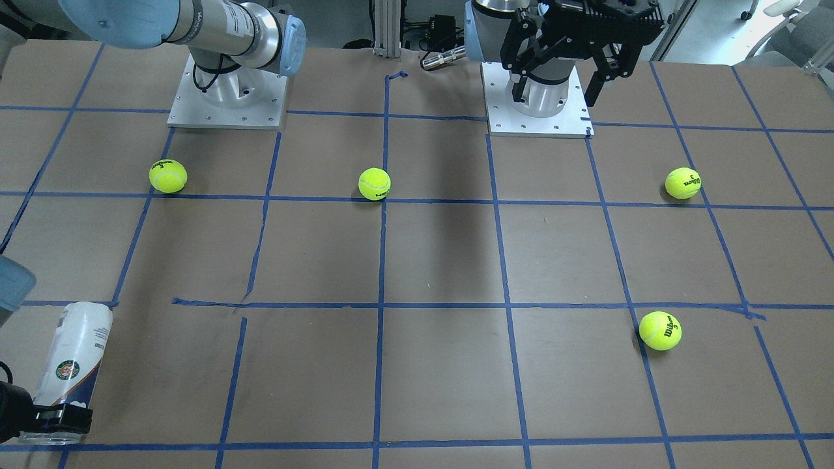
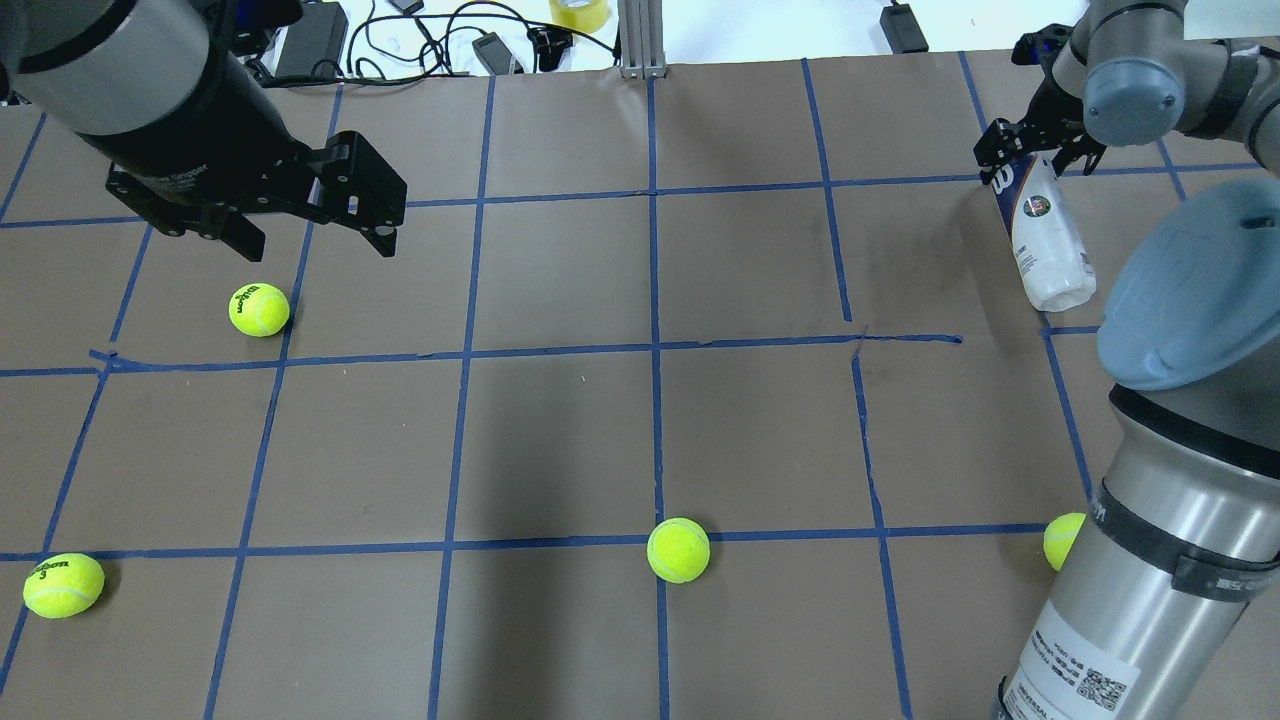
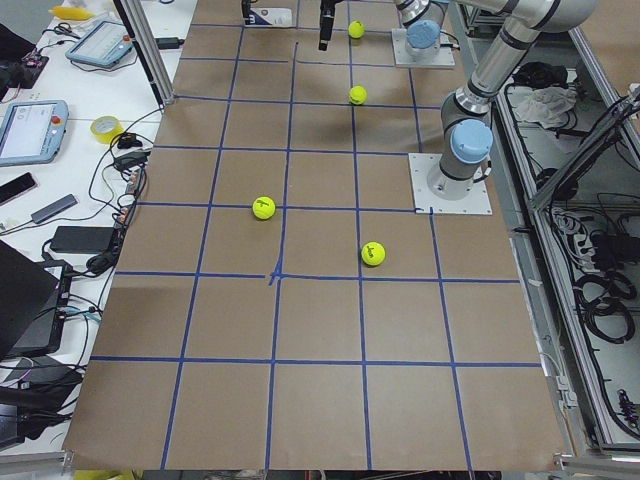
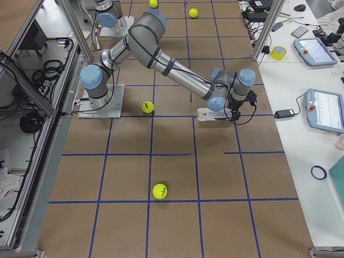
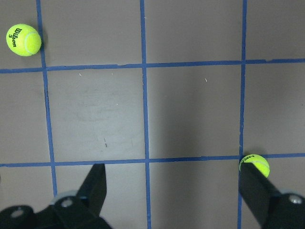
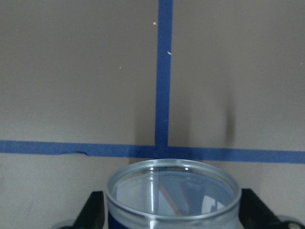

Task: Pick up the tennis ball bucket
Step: 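Close the right gripper around the top of the ball can, then lift the can with the right gripper and carry it toward the table center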

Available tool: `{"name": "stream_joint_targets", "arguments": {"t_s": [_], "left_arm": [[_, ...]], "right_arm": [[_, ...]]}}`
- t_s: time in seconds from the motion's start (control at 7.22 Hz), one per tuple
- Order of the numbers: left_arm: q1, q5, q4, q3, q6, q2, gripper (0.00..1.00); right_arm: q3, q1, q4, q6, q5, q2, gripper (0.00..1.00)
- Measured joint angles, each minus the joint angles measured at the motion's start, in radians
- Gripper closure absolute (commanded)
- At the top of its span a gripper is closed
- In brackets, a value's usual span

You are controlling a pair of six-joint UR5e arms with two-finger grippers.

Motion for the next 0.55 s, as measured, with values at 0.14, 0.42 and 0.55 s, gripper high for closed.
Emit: {"name": "stream_joint_targets", "arguments": {"t_s": [0.14,0.42,0.55], "left_arm": [[0.000,0.000,0.000,0.000,0.000,0.000,0.00],[-0.001,0.000,0.000,0.000,0.000,-0.001,0.00],[-0.001,0.000,0.000,0.000,-0.001,-0.001,0.00]], "right_arm": [[0.000,0.000,-0.003,-0.002,0.001,0.003,0.15],[0.001,-0.001,0.000,-0.017,0.003,0.002,0.23],[0.001,-0.002,0.005,-0.025,0.002,-0.001,0.33]]}}
